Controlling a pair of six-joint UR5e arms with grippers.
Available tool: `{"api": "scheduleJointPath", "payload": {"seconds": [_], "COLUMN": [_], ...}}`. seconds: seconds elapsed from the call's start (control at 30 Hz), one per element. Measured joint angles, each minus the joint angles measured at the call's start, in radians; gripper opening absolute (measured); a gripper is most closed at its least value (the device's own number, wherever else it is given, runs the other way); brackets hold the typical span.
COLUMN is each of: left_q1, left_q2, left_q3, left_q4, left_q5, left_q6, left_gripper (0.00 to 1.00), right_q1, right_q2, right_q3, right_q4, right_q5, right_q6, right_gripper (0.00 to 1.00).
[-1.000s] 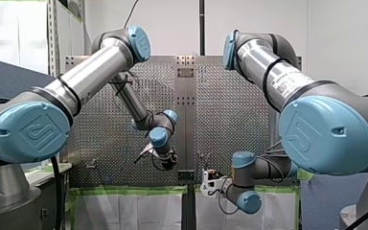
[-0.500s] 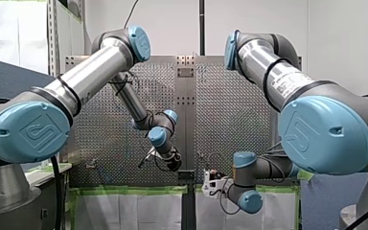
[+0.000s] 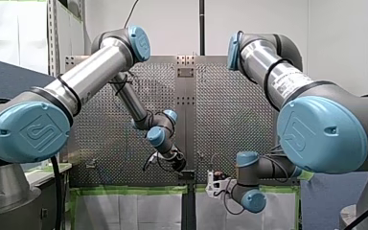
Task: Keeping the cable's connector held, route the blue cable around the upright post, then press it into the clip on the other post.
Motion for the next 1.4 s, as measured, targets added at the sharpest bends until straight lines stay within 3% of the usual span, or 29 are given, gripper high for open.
{"api": "scheduleJointPath", "payload": {"seconds": [0.37,0.93,1.13,1.4], "left_q1": [-0.005,-0.038,-0.051,-0.059], "left_q2": [0.0,0.0,0.0,-0.001], "left_q3": [0.0,0.0,0.0,0.0], "left_q4": [0.0,0.0,0.014,0.023], "left_q5": [0.054,0.115,0.115,0.07], "left_q6": [0.004,0.038,0.02,-0.003], "left_gripper": [0.98,0.98,0.98,0.98], "right_q1": [-0.014,-0.015,-0.01,-0.01], "right_q2": [0.0,0.001,0.001,0.0], "right_q3": [-0.015,-0.053,-0.058,-0.062], "right_q4": [0.027,0.088,0.098,0.1], "right_q5": [0.001,-0.023,-0.037,-0.039], "right_q6": [-0.001,0.0,0.0,0.002], "right_gripper": [0.0,0.0,0.0,0.0]}}
